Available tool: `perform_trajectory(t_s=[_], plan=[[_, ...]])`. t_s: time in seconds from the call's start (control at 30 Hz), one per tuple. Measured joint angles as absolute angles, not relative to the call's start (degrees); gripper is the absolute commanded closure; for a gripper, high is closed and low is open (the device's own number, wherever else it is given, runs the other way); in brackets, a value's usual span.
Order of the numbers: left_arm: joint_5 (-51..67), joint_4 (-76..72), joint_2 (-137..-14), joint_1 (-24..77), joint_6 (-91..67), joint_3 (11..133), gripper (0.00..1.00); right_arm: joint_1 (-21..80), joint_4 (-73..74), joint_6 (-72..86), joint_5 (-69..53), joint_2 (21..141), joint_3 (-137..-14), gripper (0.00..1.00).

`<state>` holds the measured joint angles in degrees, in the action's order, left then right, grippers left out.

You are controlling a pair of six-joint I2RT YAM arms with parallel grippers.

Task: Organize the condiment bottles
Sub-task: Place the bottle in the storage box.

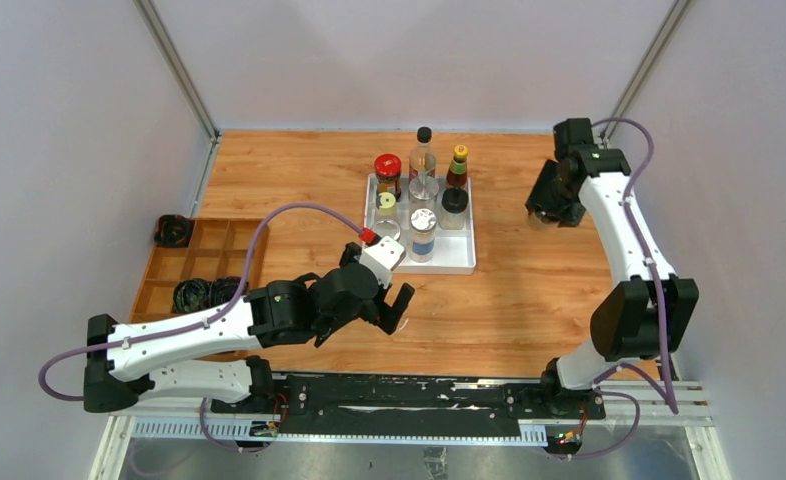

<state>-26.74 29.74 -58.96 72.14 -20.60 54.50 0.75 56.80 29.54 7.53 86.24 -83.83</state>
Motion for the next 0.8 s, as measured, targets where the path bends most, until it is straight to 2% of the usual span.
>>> perform_trajectory(t_s=[0.17, 0.33, 0.6, 0.7, 0.8], plan=[[-27.3, 31.4, -58.5, 70.7, -21.4, 54.5, 0.00, 9.8, 58.6, 28.4, 8.3, 93.1, -95.6, 0.93], [-24.6, 33.4, -55.5, 63.1, -22.8, 54.5, 0.00, 17.3, 60.8, 26.2, 9.5, 99.4, -104.4, 0.93], [-17.4, 35.2, -54.0, 43.9, -22.3, 54.9, 0.00, 24.7, 64.0, 23.9, 10.7, 101.2, -105.4, 0.93], [-13.8, 35.4, -56.1, 35.2, -21.5, 55.8, 0.00, 26.8, 63.9, 23.2, 10.5, 100.6, -103.6, 0.93], [-11.1, 35.7, -59.5, 30.6, -20.6, 57.3, 0.00, 27.9, 64.1, 22.7, 8.8, 99.8, -100.4, 0.93]])
